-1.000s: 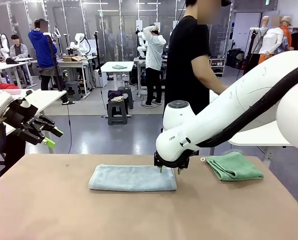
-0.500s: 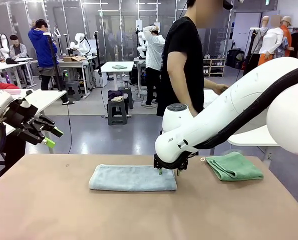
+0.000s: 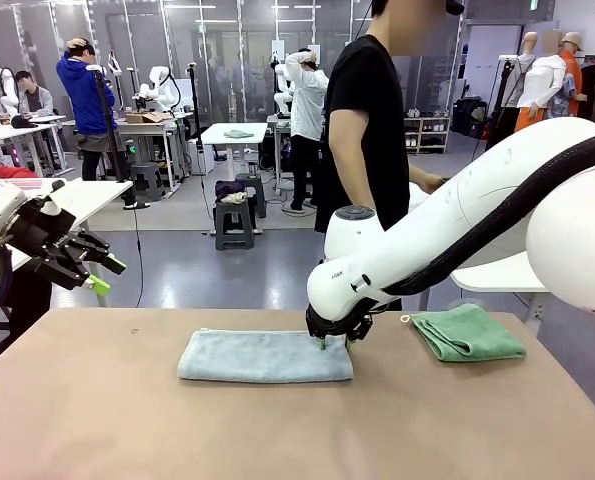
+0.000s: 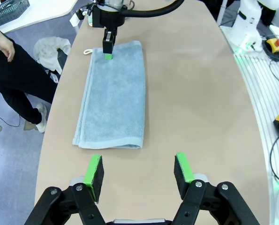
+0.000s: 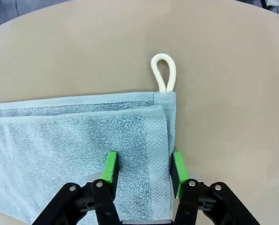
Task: Fold the towels and place them in the basket.
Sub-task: When a person lays out a Towel with hook on the table, fold it in half twice.
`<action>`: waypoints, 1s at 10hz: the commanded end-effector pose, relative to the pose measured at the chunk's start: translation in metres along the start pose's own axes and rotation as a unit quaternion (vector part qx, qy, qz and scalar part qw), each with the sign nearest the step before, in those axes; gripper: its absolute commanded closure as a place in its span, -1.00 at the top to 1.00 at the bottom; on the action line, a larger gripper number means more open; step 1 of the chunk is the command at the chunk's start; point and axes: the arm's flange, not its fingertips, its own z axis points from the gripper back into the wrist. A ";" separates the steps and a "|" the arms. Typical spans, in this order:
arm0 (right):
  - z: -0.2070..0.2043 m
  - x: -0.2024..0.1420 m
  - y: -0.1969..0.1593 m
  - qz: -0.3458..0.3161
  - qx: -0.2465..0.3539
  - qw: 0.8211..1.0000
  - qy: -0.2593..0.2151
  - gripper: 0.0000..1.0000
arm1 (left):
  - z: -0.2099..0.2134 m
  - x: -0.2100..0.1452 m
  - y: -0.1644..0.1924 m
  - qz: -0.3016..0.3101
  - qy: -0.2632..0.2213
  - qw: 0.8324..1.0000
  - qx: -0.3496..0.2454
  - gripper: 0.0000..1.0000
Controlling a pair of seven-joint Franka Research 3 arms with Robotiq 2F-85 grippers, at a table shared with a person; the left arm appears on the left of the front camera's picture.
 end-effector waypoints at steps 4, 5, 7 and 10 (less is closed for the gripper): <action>-0.007 0.003 -0.003 -0.003 -0.013 1.000 0.007 -0.91 | 0.000 0.000 0.000 -0.001 0.001 1.000 0.002 0.53; -0.006 0.001 -0.003 -0.002 -0.020 1.000 0.007 -1.00 | 0.000 0.000 0.000 -0.001 0.001 1.000 0.002 0.53; 0.000 -0.001 -0.005 0.000 -0.025 1.000 0.006 -1.00 | 0.000 0.000 0.000 -0.001 0.001 1.000 0.002 0.53; 0.007 0.000 -0.048 0.015 -0.014 1.000 -0.010 -0.99 | 0.000 0.000 0.000 -0.001 0.001 1.000 0.002 0.53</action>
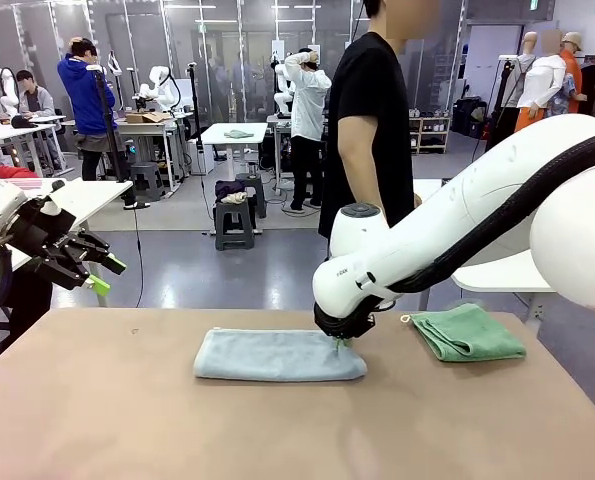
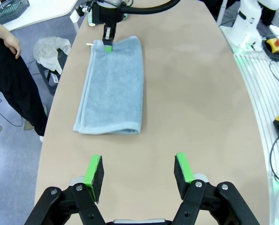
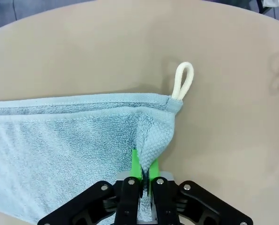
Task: Fold the towels and place them in the basket.
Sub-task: When a person lays out a Towel with hook on the table, fold it in half twice.
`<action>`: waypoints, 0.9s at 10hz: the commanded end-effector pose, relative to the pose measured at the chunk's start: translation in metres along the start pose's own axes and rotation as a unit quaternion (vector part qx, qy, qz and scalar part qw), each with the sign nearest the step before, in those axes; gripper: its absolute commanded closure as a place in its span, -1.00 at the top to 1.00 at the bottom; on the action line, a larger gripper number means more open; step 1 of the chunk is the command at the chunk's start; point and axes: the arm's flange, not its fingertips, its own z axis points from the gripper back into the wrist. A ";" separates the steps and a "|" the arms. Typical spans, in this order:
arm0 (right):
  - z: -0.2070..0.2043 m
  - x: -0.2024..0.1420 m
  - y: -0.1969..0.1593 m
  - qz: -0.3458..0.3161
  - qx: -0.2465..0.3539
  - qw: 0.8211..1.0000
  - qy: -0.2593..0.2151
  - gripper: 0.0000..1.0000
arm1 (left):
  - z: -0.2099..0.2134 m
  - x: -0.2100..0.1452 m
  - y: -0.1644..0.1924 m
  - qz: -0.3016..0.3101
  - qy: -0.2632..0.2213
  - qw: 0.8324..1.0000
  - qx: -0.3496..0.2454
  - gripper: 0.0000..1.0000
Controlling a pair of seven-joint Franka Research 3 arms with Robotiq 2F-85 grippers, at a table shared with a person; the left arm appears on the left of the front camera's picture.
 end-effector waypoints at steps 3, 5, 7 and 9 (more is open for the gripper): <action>0.011 -0.010 -0.063 0.008 0.003 1.000 -0.016 -0.99 | 0.000 0.000 0.000 -0.001 0.001 1.000 0.002 0.53; 0.027 -0.007 -0.064 0.008 0.014 0.999 -0.032 -0.99 | 0.000 0.000 0.000 -0.001 0.001 1.000 0.002 0.53; 0.063 -0.006 -0.048 0.008 0.009 0.998 -0.054 -0.99 | 0.000 0.000 0.000 -0.001 0.001 1.000 0.002 0.53; 0.096 -0.008 -0.015 0.004 -0.018 0.999 -0.052 -0.99 | 0.000 0.000 0.000 -0.001 0.001 1.000 0.002 0.53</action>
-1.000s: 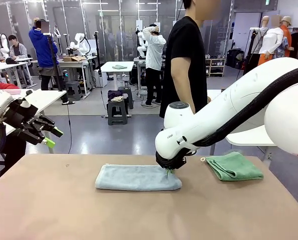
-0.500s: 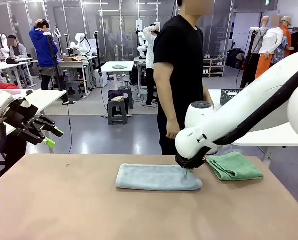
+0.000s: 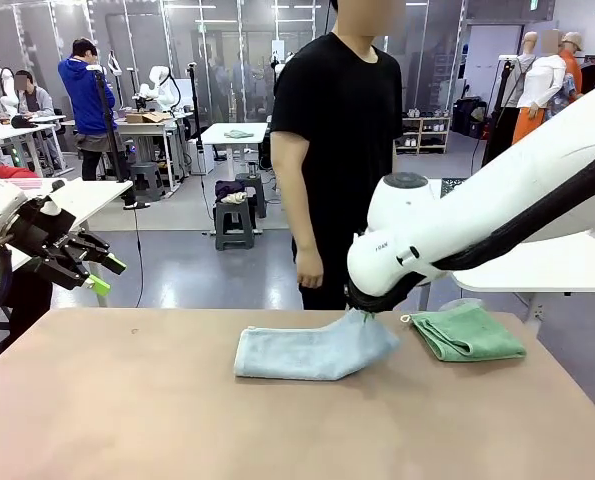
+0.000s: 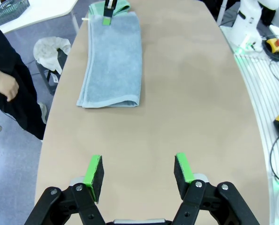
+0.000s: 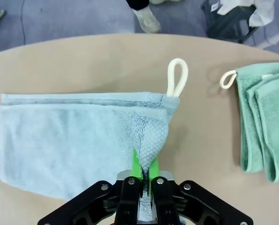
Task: Fold the towels and place them in the basket.
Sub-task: When a person lays out a Towel with hook on the table, fold it in half twice.
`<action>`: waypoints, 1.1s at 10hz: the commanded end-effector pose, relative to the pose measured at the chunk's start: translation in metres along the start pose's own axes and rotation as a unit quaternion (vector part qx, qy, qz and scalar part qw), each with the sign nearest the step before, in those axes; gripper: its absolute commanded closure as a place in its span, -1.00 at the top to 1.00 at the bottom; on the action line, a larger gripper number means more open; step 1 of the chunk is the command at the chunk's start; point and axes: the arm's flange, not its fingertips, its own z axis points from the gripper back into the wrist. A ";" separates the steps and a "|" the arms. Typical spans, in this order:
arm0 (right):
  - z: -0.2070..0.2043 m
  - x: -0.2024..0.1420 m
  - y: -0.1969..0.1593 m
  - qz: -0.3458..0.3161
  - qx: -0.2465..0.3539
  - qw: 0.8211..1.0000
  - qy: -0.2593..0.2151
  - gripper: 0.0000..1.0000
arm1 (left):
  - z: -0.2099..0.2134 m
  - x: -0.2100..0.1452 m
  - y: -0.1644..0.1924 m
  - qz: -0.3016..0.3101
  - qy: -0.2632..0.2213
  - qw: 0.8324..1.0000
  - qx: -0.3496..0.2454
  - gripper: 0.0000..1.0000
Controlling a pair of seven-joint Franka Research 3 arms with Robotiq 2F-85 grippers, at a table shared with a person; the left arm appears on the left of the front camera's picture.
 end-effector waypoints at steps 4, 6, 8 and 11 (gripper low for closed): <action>0.017 0.007 0.118 -0.037 -0.063 0.997 0.035 -0.99 | 0.000 0.000 0.000 -0.001 0.001 1.000 0.002 0.53; 0.007 0.017 0.152 -0.073 -0.051 0.995 0.035 -0.99 | 0.000 0.000 0.000 -0.001 0.001 1.000 0.002 0.53; -0.006 0.023 0.170 -0.101 -0.012 0.993 0.053 -0.99 | 0.000 0.000 0.000 -0.001 0.001 1.000 0.002 0.53; -0.026 0.020 0.183 -0.126 0.019 0.990 0.059 -0.99 | 0.000 0.000 0.000 -0.001 0.001 1.000 0.002 0.53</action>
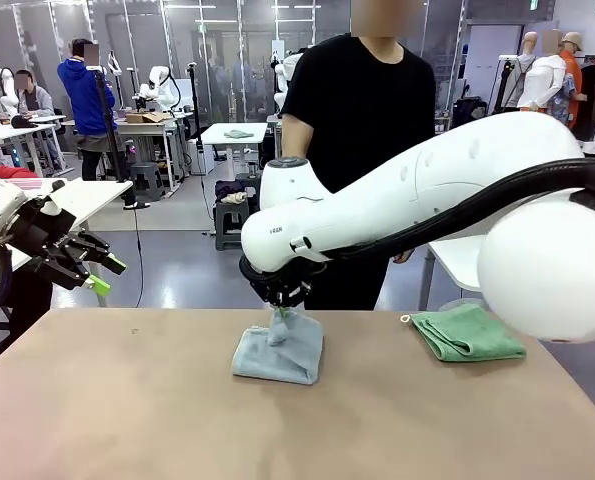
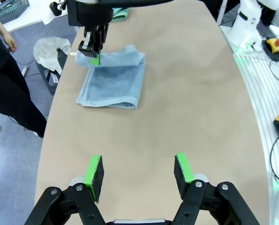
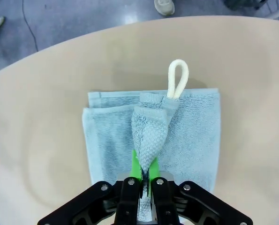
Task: Fold the towels and place them in the basket.
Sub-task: When a person lays out a Towel with hook on the table, fold it in half twice.
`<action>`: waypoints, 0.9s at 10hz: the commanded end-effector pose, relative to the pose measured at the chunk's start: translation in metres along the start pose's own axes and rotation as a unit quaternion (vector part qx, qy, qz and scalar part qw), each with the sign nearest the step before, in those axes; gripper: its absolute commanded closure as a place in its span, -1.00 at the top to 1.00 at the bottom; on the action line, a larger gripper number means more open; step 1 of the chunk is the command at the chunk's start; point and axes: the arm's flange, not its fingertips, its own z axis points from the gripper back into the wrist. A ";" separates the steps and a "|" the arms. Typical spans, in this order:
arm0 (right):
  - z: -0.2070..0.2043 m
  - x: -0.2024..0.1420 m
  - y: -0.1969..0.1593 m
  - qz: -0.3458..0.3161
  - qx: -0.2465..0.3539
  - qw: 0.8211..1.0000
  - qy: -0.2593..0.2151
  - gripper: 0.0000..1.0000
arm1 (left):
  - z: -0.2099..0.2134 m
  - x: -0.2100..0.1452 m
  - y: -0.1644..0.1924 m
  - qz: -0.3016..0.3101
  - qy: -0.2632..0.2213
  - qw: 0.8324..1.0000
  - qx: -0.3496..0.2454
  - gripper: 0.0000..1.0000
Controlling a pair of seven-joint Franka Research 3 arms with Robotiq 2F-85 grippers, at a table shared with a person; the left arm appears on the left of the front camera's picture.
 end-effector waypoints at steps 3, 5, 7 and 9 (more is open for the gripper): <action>-0.018 -0.006 0.013 -0.031 0.035 0.999 -0.002 -0.99 | 0.000 0.000 0.000 -0.001 0.001 1.000 0.002 0.53; -0.027 -0.009 0.019 -0.038 0.037 0.999 -0.004 -0.99 | 0.000 0.000 0.000 -0.001 0.001 1.000 0.002 0.53; -0.030 -0.010 0.019 -0.046 0.050 0.998 -0.019 -0.47 | 0.000 0.000 0.000 -0.001 0.001 1.000 0.002 0.53; -0.032 -0.014 0.017 -0.045 0.054 0.997 -0.014 -0.07 | 0.000 0.000 0.000 -0.001 0.001 1.000 0.002 0.53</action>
